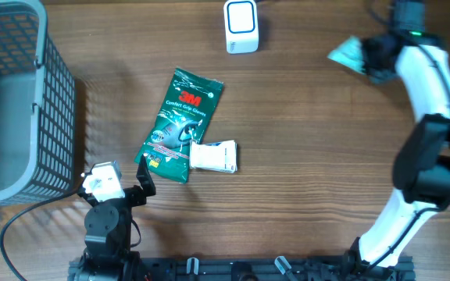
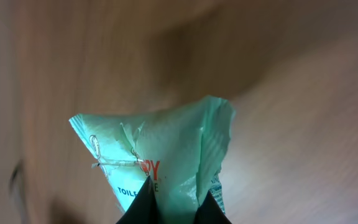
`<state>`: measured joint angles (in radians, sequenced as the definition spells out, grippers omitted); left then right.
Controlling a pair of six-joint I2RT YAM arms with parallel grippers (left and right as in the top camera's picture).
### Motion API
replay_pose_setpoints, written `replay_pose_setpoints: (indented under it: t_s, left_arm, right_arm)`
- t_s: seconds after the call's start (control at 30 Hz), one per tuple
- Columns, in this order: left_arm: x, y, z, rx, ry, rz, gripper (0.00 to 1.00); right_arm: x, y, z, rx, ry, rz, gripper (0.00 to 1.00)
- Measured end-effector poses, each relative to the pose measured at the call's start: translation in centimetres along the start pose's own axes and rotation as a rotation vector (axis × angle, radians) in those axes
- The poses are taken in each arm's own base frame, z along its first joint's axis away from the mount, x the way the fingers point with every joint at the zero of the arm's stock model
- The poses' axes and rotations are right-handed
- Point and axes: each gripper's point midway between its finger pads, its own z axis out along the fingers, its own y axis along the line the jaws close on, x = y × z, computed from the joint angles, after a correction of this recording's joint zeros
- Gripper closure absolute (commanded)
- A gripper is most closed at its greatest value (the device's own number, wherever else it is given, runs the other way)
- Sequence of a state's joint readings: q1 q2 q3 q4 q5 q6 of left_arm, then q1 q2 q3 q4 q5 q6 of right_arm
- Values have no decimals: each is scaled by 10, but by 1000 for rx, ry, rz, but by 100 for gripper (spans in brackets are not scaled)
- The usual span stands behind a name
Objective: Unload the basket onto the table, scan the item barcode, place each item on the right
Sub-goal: 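Carry the wipes pack to the right edge and release it, then reach the right gripper down to the white tissue pack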
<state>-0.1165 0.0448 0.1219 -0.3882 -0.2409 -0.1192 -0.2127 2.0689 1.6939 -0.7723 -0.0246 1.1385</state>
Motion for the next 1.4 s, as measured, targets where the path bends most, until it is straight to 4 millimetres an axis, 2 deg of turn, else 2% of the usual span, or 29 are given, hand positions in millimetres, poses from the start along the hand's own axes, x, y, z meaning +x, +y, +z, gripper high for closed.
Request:
replay_pose_setpoints:
  t_s: [0.17, 0.2, 0.27, 0.3, 0.33, 0.37, 0.4, 0.5, 0.6, 0.73, 0.77, 0.87, 0.9, 0.97, 1.03, 1.07, 1.23, 1.33, 1.4]
  left_arm:
    - [0, 0, 0, 0, 0, 0, 0]
    - [0, 0, 0, 0, 0, 0, 0]
    - [0, 0, 0, 0, 0, 0, 0]
    - [0, 0, 0, 0, 0, 0, 0]
    - [0, 0, 0, 0, 0, 0, 0]
    - [0, 0, 0, 0, 0, 0, 0]
    - [0, 0, 0, 0, 0, 0, 0]
    - [0, 0, 0, 0, 0, 0, 0]
    - [0, 0, 0, 0, 0, 0, 0]
    - [0, 0, 0, 0, 0, 0, 0]
    - [0, 0, 0, 0, 0, 0, 0]
    - [0, 0, 0, 0, 0, 0, 0]
    - [0, 0, 0, 0, 0, 0, 0]
    - [0, 0, 0, 0, 0, 0, 0]
    - [0, 0, 0, 0, 0, 0, 0]
    - [0, 0, 0, 0, 0, 0, 0]
    - [0, 0, 0, 0, 0, 0, 0]
    - [0, 0, 0, 0, 0, 0, 0]
    - [0, 0, 0, 0, 0, 0, 0]
  right_arm:
    - [-98, -68, -4, 100, -114, 112, 95]
    - [-113, -80, -5, 118, -139, 134, 89]
    - [-138, -99, -5, 145, -187, 162, 69]
    - [-148, -105, -5, 152, -206, 169, 55]
    - [-157, -108, -5, 145, -226, 173, 30]
    - [-167, -108, -6, 129, -249, 170, 12]
    - [-175, -106, -7, 110, -264, 156, 1]
    - [-184, -102, -10, 67, -260, 99, 0]
    - [-181, -87, -21, 24, -200, 24, 0]
    - [-166, -47, -58, -141, -122, -34, 0]
    - [-156, -32, -76, -210, -91, -53, 0]
    - [-108, 11, -136, -397, 14, -168, 0]
    - [-88, 20, -149, -424, 54, -209, 0]
    - [-33, 34, -167, -435, 151, -302, 0]
    - [31, 42, -165, -398, 264, -406, 0]
    - [54, 44, -162, -385, 300, -444, 0]
    - [200, 42, -149, -320, 495, -709, 0]
    - [268, 32, -136, -302, 566, -843, 0]
    - [294, 21, -125, -264, 607, -886, 0]
